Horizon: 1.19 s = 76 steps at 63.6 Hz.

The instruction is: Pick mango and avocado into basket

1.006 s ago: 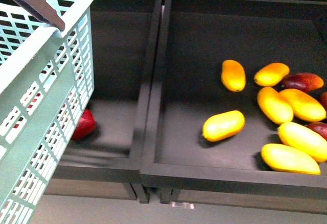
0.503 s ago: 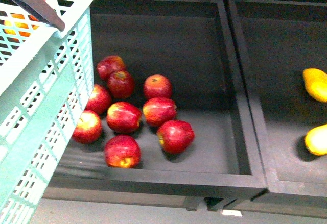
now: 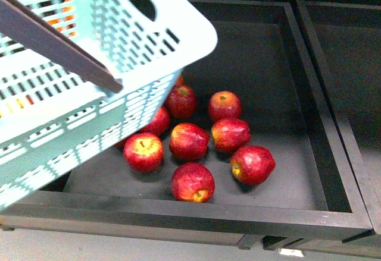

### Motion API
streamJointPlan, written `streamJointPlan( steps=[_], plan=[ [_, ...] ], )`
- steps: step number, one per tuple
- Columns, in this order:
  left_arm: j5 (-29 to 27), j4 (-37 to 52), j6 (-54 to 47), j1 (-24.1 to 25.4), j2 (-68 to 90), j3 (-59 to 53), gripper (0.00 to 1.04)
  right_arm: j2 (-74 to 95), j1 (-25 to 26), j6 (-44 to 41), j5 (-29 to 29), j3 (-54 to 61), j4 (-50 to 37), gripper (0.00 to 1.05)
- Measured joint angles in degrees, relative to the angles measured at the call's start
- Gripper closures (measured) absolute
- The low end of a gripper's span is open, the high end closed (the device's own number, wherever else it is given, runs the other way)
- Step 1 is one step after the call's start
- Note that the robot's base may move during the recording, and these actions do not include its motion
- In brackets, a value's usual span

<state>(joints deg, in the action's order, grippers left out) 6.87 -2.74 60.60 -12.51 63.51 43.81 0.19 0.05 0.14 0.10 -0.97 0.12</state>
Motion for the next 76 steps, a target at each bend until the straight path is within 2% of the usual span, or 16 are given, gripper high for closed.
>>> streamJointPlan(
  steps=[4, 17, 34, 42, 62, 65, 69, 76],
  plan=[
    [0.5, 2.4, -4.4, -3.9, 6.9, 4.6, 0.9, 0.0, 0.0, 0.0, 0.0, 0.0, 0.0, 0.09],
    [1.0, 4.1, -3.3, -13.6, 21.5, 16.2, 0.9, 0.0, 0.0, 0.0, -0.1, 0.0, 0.0, 0.09],
    [6.3, 4.0, -0.6, -24.6, 28.6, 23.1, 0.9, 0.0, 0.0, 0.0, -0.1, 0.0, 0.0, 0.09],
    [6.8, 3.8, -0.7, -26.7, 28.5, 23.1, 0.9, 0.0, 0.0, 0.0, -0.1, 0.0, 0.0, 0.09],
    [5.4, 3.5, -1.1, -26.4, 28.5, 23.1, 0.91, 0.8, 0.2, 1.0, 1.0, -0.4, 1.3, 0.09],
    [5.4, 3.5, -1.2, -26.3, 28.5, 23.1, 0.91, 5.1, 2.4, 6.9, 5.3, -3.8, 9.9, 0.09],
    [5.5, 3.5, -1.2, -26.3, 28.5, 23.1, 0.91, 12.5, 7.1, 13.6, 10.4, -7.4, 16.2, 0.09],
    [6.2, 3.5, -1.1, -26.4, 28.5, 23.1, 0.91, 21.2, 17.2, 19.8, 17.5, -10.1, 13.1, 0.09]
  ],
)
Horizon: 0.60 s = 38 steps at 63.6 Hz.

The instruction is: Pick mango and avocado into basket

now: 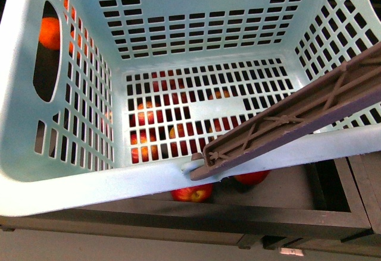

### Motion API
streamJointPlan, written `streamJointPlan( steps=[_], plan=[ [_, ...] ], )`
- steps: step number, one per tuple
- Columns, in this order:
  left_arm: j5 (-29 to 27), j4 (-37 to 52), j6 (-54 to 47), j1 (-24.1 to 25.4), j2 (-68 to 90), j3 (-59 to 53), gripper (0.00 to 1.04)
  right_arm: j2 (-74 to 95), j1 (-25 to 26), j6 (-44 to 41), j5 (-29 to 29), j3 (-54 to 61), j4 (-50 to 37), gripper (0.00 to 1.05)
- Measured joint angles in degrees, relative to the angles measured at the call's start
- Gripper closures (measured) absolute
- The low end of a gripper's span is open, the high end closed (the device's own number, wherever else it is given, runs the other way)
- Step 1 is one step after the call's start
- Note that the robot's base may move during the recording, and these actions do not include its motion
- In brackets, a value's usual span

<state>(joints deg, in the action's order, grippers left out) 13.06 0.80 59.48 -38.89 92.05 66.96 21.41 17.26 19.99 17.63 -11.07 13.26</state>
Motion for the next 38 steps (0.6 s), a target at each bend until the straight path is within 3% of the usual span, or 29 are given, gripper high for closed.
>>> streamJointPlan(
  steps=[7, 13, 28, 38],
  plan=[
    [0.1, 0.0, 0.1, 0.0, 0.0, 0.0, 0.91, 9.7, 10.0, 1.9, 4.9, -4.4, -7.6, 0.09],
    [0.0, 0.0, 0.1, 0.0, 0.0, 0.0, 0.91, 21.5, 15.6, 2.7, 2.8, -8.9, -13.8, 0.09],
    [-0.4, 0.0, 0.0, 0.1, 0.0, 0.0, 0.91, 54.1, 16.4, 7.1, -5.6, -20.0, -25.6, 0.09],
    [0.0, 0.0, 0.0, 0.0, 0.0, 0.0, 0.91, 72.7, 16.3, 11.9, -10.1, -28.8, -28.9, 0.09]
  ],
)
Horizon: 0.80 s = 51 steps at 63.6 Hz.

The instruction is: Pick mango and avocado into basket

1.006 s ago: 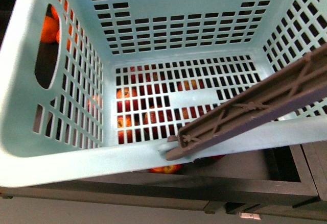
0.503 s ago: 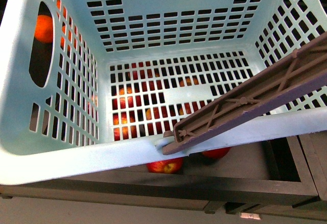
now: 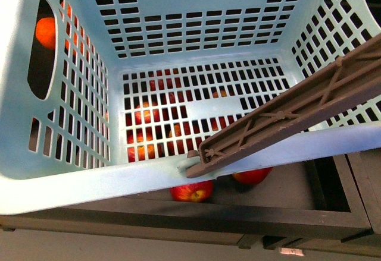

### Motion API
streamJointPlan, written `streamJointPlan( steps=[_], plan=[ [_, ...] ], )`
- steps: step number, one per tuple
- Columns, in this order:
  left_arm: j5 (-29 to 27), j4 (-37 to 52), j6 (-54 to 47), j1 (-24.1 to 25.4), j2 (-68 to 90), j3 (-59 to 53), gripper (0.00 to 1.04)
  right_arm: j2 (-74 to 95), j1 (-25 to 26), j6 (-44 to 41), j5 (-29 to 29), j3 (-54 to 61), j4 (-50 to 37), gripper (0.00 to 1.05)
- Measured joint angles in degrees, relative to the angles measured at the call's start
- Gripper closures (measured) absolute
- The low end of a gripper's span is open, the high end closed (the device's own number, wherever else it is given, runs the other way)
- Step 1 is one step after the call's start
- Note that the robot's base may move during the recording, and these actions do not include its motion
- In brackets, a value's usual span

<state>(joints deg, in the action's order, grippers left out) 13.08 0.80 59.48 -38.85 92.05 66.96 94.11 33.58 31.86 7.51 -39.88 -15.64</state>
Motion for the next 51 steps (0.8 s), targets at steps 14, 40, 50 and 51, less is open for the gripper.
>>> streamJointPlan(
  steps=[14, 40, 50, 51],
  plan=[
    [-0.2, 0.0, 0.0, 0.0, 0.0, 0.0, 0.91, 19.4, 0.2, 7.4, -4.0, -9.4, 1.7, 0.09],
    [-0.2, 0.0, 0.0, 0.0, 0.0, 0.0, 0.91, 34.3, -1.8, 15.0, -5.2, -13.6, 2.5, 0.09],
    [-0.2, 0.0, 0.0, 0.0, 0.0, 0.0, 0.91, 36.4, -2.5, 16.2, -5.2, -14.9, 2.5, 0.09],
    [-0.2, 0.0, 0.0, 0.0, 0.0, 0.0, 0.91, 36.6, -2.5, 16.3, -5.2, -15.1, 2.5, 0.09]
  ],
)
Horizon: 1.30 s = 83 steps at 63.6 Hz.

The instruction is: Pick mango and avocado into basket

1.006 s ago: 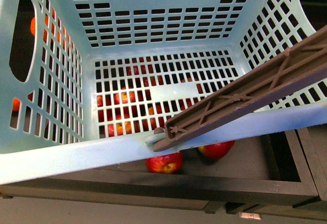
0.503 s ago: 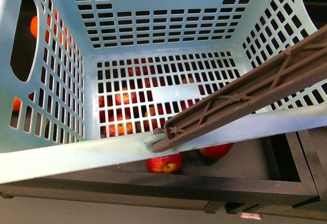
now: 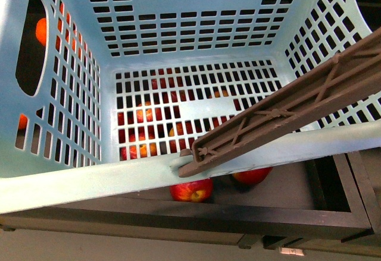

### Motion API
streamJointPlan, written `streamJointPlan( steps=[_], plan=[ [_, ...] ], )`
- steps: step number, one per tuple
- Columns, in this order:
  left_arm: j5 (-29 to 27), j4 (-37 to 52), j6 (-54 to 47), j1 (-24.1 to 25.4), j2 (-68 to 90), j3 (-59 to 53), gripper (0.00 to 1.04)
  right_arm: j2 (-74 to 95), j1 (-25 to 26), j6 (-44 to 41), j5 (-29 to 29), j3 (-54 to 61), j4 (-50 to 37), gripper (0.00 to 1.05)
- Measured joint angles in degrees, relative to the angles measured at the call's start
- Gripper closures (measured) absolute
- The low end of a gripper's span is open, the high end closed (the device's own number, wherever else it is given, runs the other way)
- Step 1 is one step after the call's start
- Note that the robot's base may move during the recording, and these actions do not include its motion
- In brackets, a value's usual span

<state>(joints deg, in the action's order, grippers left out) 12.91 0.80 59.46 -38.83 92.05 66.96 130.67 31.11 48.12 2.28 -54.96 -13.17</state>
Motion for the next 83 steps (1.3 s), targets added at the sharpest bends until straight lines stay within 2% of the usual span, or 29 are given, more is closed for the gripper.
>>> streamJointPlan(
  steps=[38, 83],
  plan=[
    [0.0, 0.0, 0.0, 0.0, 0.0, 0.0, 0.91, 6.7, -2.2, 1.9, -0.5, -10.7, 4.6, 0.09],
    [0.0, 0.0, 0.0, 0.0, 0.0, 0.0, 0.91, 13.8, -1.8, 3.2, -2.0, -19.5, 9.4, 0.09]
  ],
)
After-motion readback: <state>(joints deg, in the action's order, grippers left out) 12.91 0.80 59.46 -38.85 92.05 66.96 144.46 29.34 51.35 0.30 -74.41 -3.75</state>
